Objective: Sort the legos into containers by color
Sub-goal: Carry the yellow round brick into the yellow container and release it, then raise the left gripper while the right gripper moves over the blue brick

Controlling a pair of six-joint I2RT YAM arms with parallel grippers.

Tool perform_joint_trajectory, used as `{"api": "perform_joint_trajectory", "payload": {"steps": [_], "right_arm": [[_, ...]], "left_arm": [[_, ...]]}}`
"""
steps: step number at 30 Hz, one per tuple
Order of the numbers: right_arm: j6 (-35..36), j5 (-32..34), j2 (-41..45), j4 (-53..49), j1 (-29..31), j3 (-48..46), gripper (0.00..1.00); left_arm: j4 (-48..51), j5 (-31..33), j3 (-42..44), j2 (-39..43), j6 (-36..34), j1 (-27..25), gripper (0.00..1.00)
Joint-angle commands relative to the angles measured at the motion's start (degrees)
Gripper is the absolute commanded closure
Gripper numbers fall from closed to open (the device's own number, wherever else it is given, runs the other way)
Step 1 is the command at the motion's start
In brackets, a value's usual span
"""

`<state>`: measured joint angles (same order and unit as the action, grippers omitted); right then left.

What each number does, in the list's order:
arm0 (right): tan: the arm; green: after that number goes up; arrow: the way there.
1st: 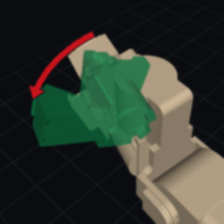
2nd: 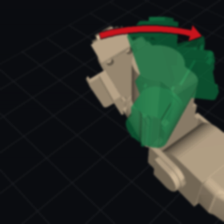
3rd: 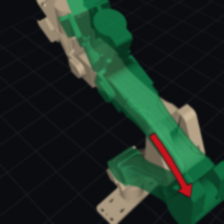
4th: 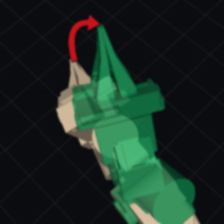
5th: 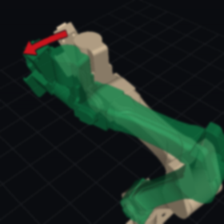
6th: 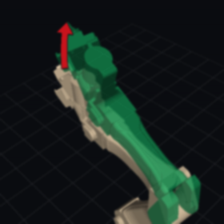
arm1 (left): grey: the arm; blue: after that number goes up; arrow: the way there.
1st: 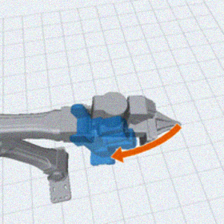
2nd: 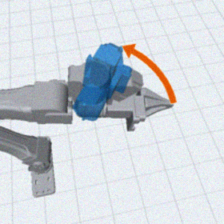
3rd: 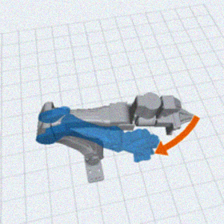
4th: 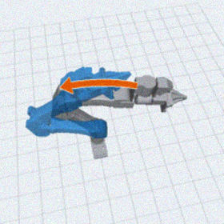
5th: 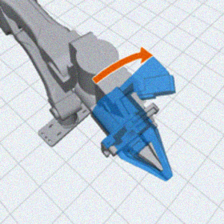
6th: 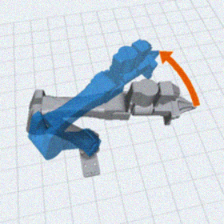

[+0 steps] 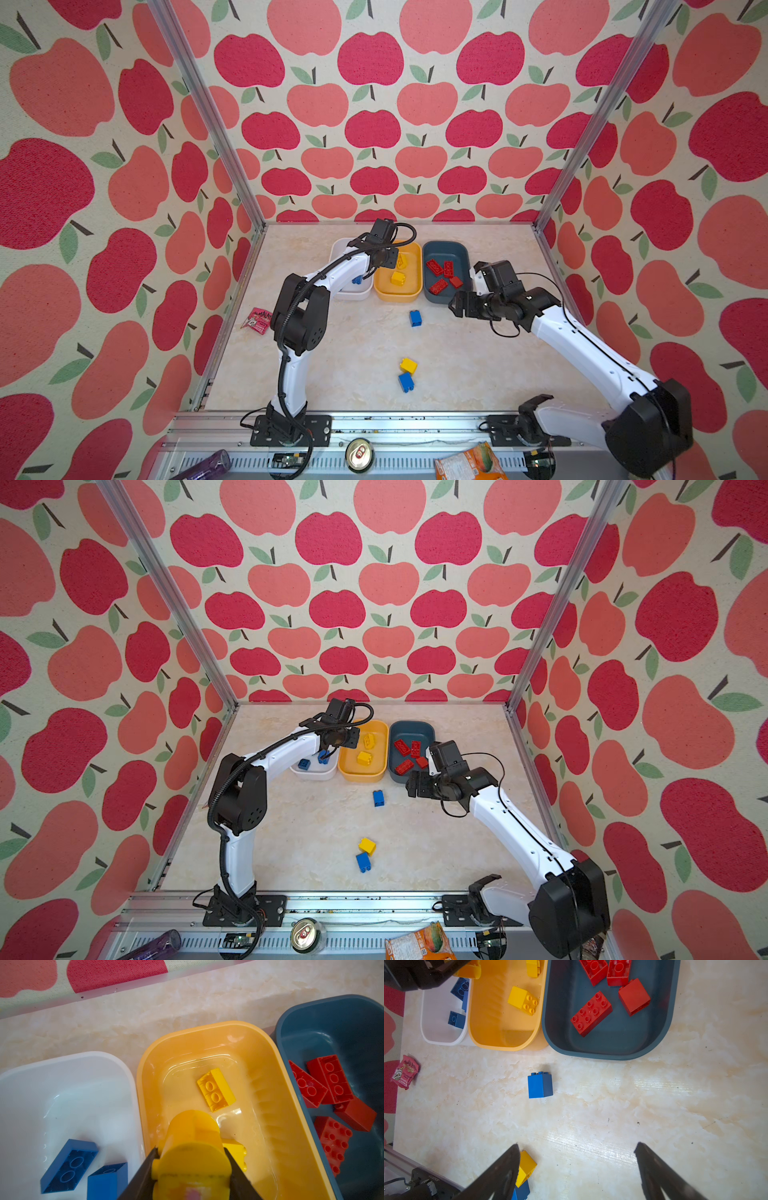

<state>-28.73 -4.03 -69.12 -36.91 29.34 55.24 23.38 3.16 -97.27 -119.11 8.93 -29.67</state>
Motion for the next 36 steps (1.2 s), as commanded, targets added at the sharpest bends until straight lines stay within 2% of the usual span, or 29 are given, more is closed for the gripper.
{"api": "perform_joint_trajectory", "payload": {"steps": [1, 8, 15, 26, 36], "right_arm": [[-1.33, -0.53, 1.18, 0.42, 0.54, -0.47, 0.1], [-1.42, -0.5, 0.79, 0.43, 0.74, -0.31, 0.1], [-1.5, -0.46, 0.3, 0.61, 0.92, -0.21, 0.1], [-1.68, -0.43, -0.2, 0.73, 1.43, -0.31, 0.1], [-2.29, 0.56, -1.56, 1.08, 3.67, -0.11, 0.1]], "left_arm": [[-0.52, -0.91, -3.28, -2.16, -1.11, 0.4, 0.66], [-0.16, -1.05, -5.27, -4.37, -1.11, 0.82, 0.59], [-0.18, -1.31, -5.32, -3.91, -0.77, 0.85, 0.36], [-2.12, -1.73, -2.22, 0.11, 0.11, 0.67, 0.28], [-7.21, -4.3, 8.41, 9.77, 4.1, 0.67, 0.23]]}}
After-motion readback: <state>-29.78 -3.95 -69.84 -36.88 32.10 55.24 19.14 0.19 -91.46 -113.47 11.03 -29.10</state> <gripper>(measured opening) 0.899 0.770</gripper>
